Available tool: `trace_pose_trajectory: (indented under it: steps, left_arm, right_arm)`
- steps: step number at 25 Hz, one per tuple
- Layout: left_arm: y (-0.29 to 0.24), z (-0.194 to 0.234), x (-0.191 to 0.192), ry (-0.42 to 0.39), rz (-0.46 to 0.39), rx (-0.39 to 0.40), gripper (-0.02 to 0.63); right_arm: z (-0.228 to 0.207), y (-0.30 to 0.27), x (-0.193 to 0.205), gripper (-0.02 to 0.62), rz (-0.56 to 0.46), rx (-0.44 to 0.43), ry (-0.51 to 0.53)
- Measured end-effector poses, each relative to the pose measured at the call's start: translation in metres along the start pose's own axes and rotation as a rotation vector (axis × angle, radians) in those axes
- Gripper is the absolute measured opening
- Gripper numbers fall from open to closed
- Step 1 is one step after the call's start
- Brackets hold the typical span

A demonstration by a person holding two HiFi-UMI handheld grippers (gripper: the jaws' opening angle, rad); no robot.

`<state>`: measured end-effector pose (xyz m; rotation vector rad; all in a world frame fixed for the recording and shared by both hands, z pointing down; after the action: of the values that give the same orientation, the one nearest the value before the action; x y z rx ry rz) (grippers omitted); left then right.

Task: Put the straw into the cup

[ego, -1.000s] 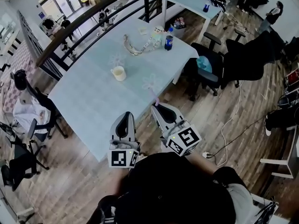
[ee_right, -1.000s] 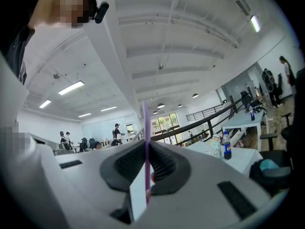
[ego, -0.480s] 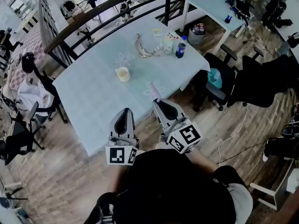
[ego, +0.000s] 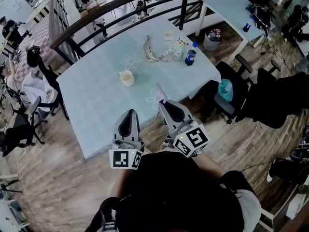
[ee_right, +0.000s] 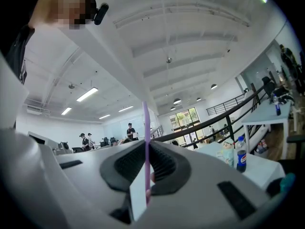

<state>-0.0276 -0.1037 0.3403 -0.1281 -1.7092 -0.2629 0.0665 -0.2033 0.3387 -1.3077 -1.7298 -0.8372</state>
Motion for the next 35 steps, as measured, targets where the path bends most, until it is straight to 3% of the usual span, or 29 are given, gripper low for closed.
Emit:
trace_pose_trajectory:
  steps: [14, 28, 35]
  left_arm:
    - [-0.032, 0.023, 0.020, 0.017, 0.036, -0.069, 0.015]
    - [-0.099, 0.097, 0.040, 0.043, 0.012, -0.084, 0.015]
    - [-0.122, 0.137, 0.060, 0.079, 0.046, -0.091, 0.015]
  right_arm:
    - [-0.033, -0.042, -0.008, 0.034, 0.038, -0.022, 0.008]
    - [-0.037, -0.138, -0.002, 0.034, 0.115, -0.042, 0.022]
    - [-0.046, -0.200, 0.005, 0.034, 0.149, -0.039, 0.037]
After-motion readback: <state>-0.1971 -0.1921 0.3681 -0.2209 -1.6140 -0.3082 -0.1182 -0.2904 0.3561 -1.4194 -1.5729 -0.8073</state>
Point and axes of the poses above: the fingertips, and each gripper's own axes: y backward along the fingers, z to its left, x out of its underside, the point moved 3 cm from there along y, backward along the fingers, and after that the axes turned 13 degrees about -y, right-handed, at the moved point
